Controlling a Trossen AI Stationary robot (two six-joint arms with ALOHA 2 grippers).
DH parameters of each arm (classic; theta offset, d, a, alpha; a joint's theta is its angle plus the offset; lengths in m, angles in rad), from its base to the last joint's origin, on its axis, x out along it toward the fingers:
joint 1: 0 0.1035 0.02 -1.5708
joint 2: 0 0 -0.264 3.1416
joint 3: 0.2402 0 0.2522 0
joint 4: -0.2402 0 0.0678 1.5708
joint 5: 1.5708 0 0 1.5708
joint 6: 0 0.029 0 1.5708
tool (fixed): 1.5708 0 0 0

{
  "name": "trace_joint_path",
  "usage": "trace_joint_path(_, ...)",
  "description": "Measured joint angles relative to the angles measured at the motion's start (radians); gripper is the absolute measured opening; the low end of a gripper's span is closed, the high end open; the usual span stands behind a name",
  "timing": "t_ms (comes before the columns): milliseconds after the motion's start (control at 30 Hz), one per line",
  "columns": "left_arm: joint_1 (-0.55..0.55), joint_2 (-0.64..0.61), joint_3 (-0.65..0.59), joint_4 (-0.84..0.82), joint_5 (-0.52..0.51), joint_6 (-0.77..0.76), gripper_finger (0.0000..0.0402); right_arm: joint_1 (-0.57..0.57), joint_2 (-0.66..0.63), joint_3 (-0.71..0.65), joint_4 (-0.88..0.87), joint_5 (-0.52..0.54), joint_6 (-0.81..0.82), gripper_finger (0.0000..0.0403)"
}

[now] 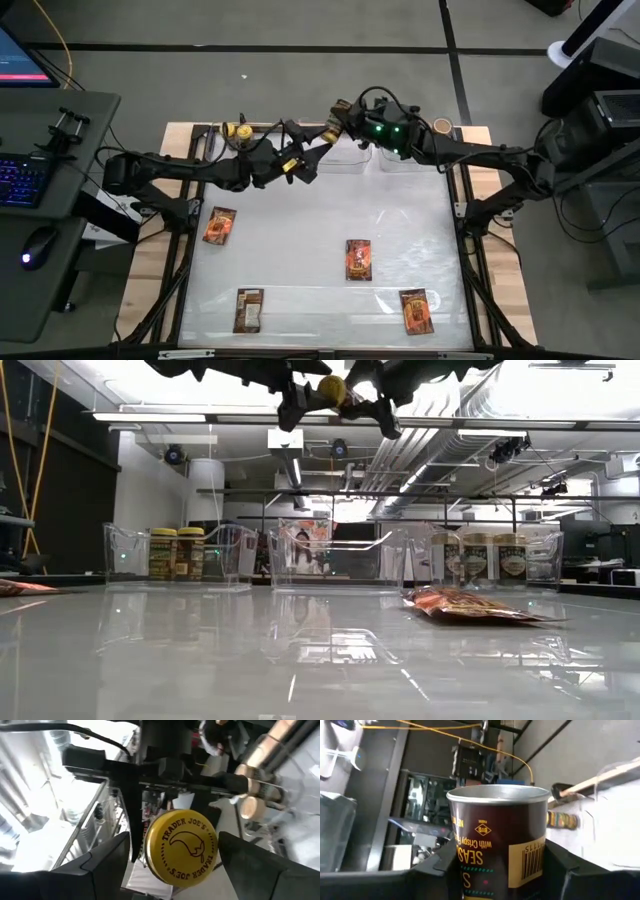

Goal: Sort spices by type
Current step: Put the yellow seasoning bottle into the left transparent bin

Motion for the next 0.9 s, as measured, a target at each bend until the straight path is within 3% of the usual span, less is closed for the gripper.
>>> trace_joint_path(333,0.015,0.004,0.000,0.060,0.016,-0.049,0.0289,0.031,-0.001,0.009,0.013,0.073,0.093,0.0168)
trace_joint_path(900,0.016,0.015,0.000,0.123,0.013,0.001,0.0289,0.071,0.009,0.007,0.058,0.152,0.178,0.0168)
